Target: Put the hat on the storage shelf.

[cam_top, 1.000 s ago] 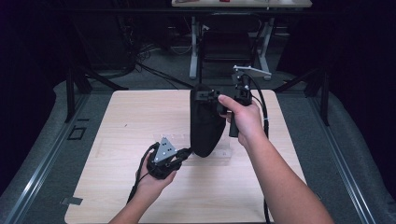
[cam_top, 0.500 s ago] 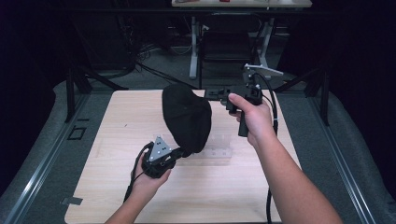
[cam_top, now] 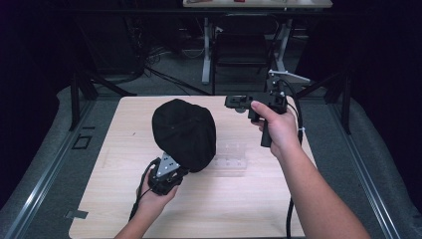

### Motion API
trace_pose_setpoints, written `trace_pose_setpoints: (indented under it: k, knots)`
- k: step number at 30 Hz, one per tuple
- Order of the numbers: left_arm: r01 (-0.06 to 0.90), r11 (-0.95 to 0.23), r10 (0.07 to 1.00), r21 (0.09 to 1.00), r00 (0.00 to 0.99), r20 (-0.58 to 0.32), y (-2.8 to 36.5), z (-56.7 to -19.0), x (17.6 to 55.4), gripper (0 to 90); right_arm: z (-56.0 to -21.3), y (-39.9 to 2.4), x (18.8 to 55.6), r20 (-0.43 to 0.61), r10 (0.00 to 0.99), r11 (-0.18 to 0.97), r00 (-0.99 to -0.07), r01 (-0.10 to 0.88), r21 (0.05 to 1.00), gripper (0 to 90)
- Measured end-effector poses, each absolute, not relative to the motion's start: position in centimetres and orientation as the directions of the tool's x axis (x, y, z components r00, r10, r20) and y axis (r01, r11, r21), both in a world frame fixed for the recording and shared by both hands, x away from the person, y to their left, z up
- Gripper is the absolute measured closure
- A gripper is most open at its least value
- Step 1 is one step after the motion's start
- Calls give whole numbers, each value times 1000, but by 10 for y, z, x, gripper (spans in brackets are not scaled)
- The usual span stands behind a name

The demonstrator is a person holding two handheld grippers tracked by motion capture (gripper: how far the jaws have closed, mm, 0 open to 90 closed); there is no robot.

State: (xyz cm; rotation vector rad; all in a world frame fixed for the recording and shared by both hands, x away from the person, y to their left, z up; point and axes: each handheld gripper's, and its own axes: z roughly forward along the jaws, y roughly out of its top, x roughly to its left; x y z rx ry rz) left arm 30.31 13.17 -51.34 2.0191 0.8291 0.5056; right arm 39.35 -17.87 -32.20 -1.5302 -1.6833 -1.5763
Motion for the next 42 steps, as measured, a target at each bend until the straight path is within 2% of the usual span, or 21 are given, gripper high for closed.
trace_pose_setpoints:
  k: [9,13,14,16,21,24,42]
  knots:
    - [375,-357,733,855,681,8,140,-522,300,832,-321,-185,391,815,466,-216,-343,850,481,763]
    - [392,-340,742,855,670,-11,142,-522,299,773,-320,-186,390,792,502,-206,-347,841,500,762]
    - [401,-322,745,858,666,-31,143,-521,298,724,-320,-187,389,773,528,-202,-352,832,517,760]
    - [403,-318,745,859,667,-37,144,-520,297,712,-320,-187,388,770,531,-199,-354,831,519,758]
    - [420,-274,752,865,655,-80,150,-517,296,567,-317,-189,384,736,570,-183,-365,817,547,754]
    - [431,-260,749,864,654,-101,153,-517,295,529,-316,-190,382,718,588,-174,-373,808,563,753]
    - [478,-206,809,854,574,-127,197,-523,280,468,-322,-213,362,595,706,-125,-383,760,638,731]
